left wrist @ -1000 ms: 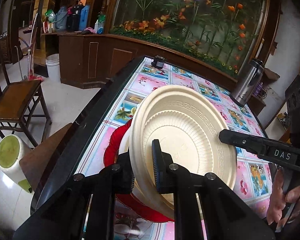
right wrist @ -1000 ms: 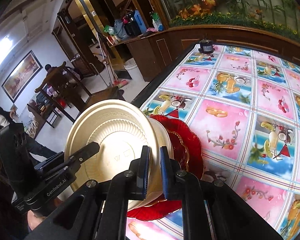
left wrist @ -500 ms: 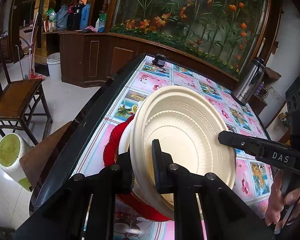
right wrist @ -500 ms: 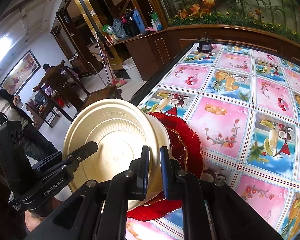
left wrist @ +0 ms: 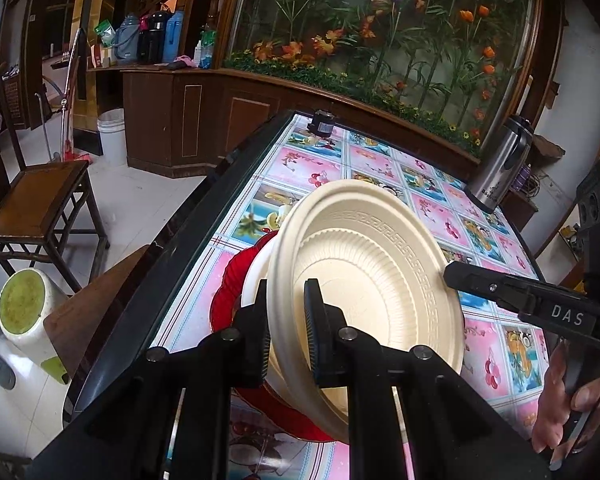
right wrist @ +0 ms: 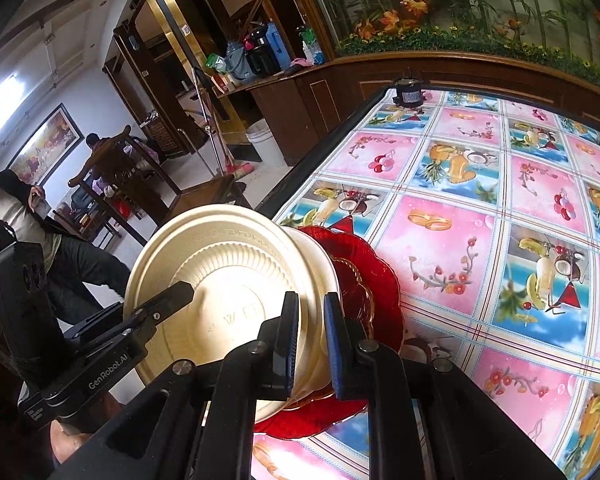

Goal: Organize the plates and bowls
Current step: 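Lower the cream plate onto the stack with the left gripper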

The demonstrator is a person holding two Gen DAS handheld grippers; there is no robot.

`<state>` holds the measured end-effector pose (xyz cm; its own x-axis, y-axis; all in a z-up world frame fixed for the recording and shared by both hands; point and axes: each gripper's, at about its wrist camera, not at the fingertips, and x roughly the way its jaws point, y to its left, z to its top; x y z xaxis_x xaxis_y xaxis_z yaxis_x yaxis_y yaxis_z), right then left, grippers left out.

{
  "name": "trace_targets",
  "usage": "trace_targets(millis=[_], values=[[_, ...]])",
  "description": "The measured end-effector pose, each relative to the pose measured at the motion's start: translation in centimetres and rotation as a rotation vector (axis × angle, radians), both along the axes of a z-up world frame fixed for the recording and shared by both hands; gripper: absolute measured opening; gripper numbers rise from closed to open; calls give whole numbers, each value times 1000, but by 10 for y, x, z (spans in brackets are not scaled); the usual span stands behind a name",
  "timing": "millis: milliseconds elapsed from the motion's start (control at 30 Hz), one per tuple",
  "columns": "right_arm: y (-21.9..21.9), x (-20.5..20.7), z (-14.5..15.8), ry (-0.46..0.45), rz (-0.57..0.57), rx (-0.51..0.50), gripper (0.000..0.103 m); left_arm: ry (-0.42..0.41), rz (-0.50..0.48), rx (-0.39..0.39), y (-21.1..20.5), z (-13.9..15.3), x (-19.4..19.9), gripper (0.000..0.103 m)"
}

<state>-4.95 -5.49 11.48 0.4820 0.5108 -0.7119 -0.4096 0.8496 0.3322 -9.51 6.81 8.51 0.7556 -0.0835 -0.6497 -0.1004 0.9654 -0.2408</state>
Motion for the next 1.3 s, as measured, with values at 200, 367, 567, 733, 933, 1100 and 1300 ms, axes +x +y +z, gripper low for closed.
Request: trace_targets(millis=[200,367,567,733,933,1100,1300], values=[[-6,-3,6,-16,-7,19,22,-7,8,-10,1,3,-1,29],[-21,-8,13,-35,-30,62,25,-33,17,-9,2,8,-5,45],[-46,-8,15,-39,-77,104,27,-44,15,-13,1,13,-7,45],[-66,-4,6,-14,-126,116,27,-64,22,-26,6,20,-10,45],[-82,1,-12,31,-160,117,27,-62,28,-47,14,22,-10,45],[-78,2,-27,64,-146,107,27,-54,56,-58,29,19,-11,45],[-69,6,-45,111,-125,94,27,21,72,-109,56,-7,-8,45]])
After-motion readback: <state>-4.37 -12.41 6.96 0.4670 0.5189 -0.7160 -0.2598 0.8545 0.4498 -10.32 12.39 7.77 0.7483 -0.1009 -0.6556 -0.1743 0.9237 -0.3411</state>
